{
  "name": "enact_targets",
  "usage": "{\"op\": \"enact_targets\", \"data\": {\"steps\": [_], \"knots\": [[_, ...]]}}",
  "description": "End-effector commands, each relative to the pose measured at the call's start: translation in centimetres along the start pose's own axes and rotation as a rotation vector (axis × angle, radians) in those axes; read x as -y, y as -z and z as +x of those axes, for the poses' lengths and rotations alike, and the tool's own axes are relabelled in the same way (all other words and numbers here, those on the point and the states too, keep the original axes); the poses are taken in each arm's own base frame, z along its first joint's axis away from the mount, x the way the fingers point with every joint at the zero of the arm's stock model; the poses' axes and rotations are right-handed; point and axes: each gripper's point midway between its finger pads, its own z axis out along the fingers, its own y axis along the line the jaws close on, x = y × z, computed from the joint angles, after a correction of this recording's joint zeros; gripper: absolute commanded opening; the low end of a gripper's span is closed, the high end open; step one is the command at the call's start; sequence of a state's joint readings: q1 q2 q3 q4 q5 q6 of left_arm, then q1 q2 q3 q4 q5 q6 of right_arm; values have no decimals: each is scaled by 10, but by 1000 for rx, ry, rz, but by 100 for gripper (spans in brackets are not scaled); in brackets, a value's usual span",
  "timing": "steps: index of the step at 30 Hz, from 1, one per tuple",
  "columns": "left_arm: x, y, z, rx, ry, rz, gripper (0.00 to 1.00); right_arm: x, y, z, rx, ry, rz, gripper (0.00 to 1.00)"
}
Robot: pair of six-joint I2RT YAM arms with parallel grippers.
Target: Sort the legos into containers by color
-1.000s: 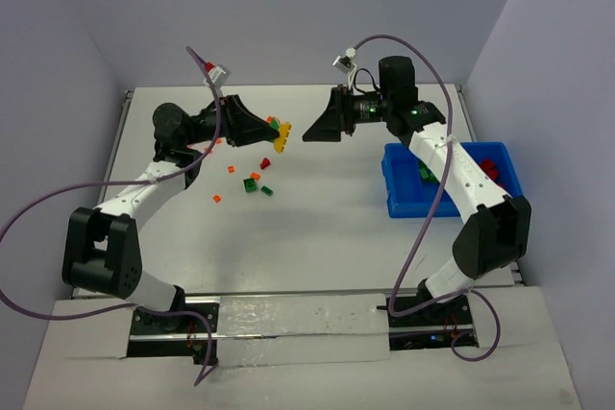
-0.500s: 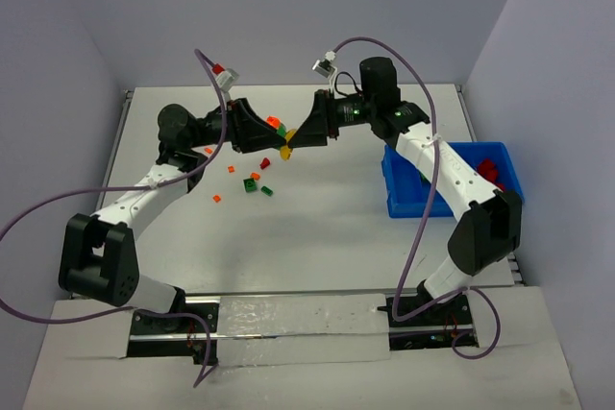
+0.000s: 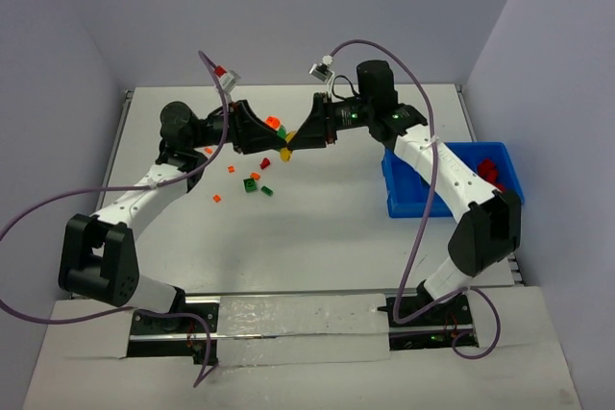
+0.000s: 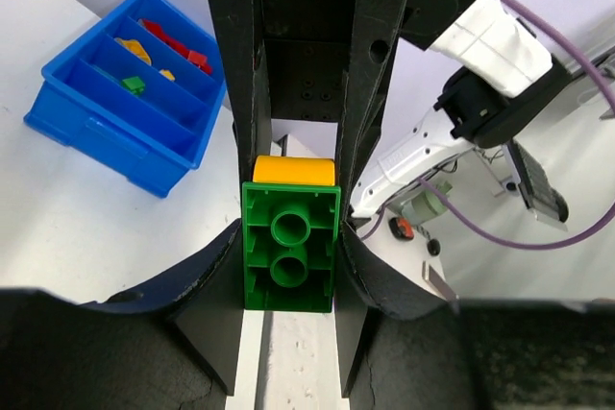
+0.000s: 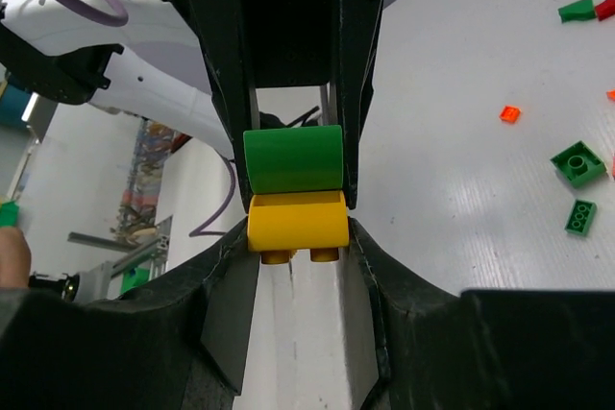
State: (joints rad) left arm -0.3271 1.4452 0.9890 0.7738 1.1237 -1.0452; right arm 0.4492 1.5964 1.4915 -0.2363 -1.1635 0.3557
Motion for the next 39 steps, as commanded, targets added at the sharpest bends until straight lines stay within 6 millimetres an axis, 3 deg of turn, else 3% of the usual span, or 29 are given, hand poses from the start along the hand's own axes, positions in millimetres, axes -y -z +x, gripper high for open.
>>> {"op": "enact_targets", "data": {"steps": [1, 4, 7, 10, 14, 16, 18, 20, 23, 31, 39], "knots": [[8, 16, -44, 67, -154, -38, 0, -11, 18, 16, -6, 67, 23, 0], [1, 24, -64, 69, -216, -91, 0, 0, 35, 32, -18, 45, 65, 0], [-11, 32, -87, 71, -309, -196, 0, 21, 74, 46, 0, 11, 167, 0], [-25, 35, -87, 65, -353, -266, 0, 43, 121, 53, 16, 16, 320, 0], [-52, 30, -77, 34, -357, -402, 0, 94, 215, 64, -10, -11, 723, 0], [-70, 21, -63, -20, -408, -519, 0, 124, 278, 77, -67, -55, 995, 0], [-78, 10, -51, -69, -442, -582, 0, 143, 327, 86, -101, -100, 1179, 0], [-84, 6, -48, -79, -455, -629, 0, 157, 365, 91, -140, -125, 1329, 0], [-86, -1, -46, -89, -458, -627, 0, 175, 408, 101, -198, -191, 1486, 0], [-92, -2, -42, -116, -460, -652, 0, 210, 442, 119, -348, -302, 1576, 0], [-99, -3, -34, -138, -444, -647, 0, 231, 440, 147, -425, -383, 1541, 1]]}}
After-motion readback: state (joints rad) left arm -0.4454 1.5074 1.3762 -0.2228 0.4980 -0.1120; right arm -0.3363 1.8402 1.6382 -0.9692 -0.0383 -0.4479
